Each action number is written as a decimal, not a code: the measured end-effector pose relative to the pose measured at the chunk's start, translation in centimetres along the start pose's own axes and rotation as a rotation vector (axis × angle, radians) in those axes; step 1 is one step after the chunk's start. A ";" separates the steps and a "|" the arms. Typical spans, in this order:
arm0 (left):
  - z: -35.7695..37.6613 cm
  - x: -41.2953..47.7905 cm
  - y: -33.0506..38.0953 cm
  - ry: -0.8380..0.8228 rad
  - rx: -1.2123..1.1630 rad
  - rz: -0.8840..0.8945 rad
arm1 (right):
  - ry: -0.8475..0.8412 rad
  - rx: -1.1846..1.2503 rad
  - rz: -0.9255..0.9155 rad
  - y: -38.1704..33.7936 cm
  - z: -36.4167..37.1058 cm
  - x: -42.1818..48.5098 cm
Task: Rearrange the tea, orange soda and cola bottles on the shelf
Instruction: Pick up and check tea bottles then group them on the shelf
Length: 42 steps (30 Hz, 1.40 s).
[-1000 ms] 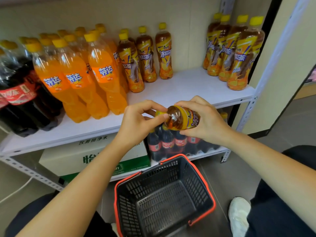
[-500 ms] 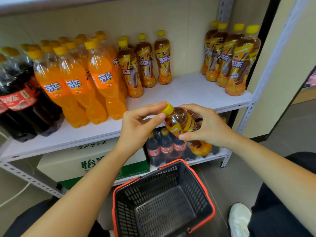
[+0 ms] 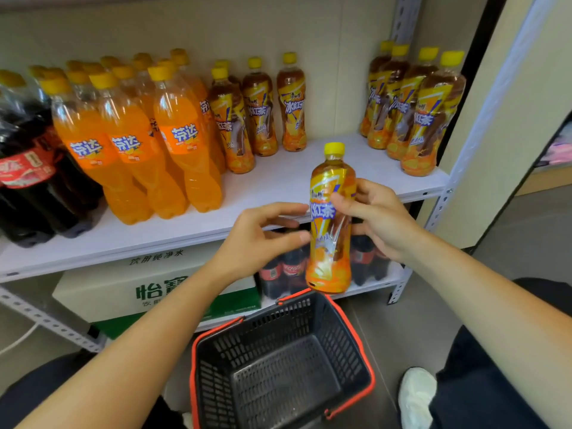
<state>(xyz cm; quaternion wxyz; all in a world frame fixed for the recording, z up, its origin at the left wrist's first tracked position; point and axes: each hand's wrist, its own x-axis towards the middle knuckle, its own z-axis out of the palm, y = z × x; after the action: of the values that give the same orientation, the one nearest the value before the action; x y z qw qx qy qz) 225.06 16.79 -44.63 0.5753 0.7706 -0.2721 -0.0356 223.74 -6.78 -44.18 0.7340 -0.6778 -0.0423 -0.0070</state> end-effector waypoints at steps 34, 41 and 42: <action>1.0 0.1 1.4 0.147 -0.334 -0.053 | -0.043 0.369 0.244 0.6 1.7 -0.6; 1.1 -0.1 1.1 0.045 -0.280 -0.079 | -0.083 0.262 0.105 0.9 1.6 -0.6; 1.1 -0.2 0.9 0.024 -0.243 -0.069 | -0.096 0.254 0.070 0.7 1.5 -0.5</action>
<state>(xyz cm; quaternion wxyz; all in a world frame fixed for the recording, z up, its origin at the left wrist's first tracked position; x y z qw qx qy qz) 224.16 15.72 -44.24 0.6661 0.7043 -0.2323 -0.0789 223.17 -5.25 -44.80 0.8109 -0.5799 -0.0543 0.0563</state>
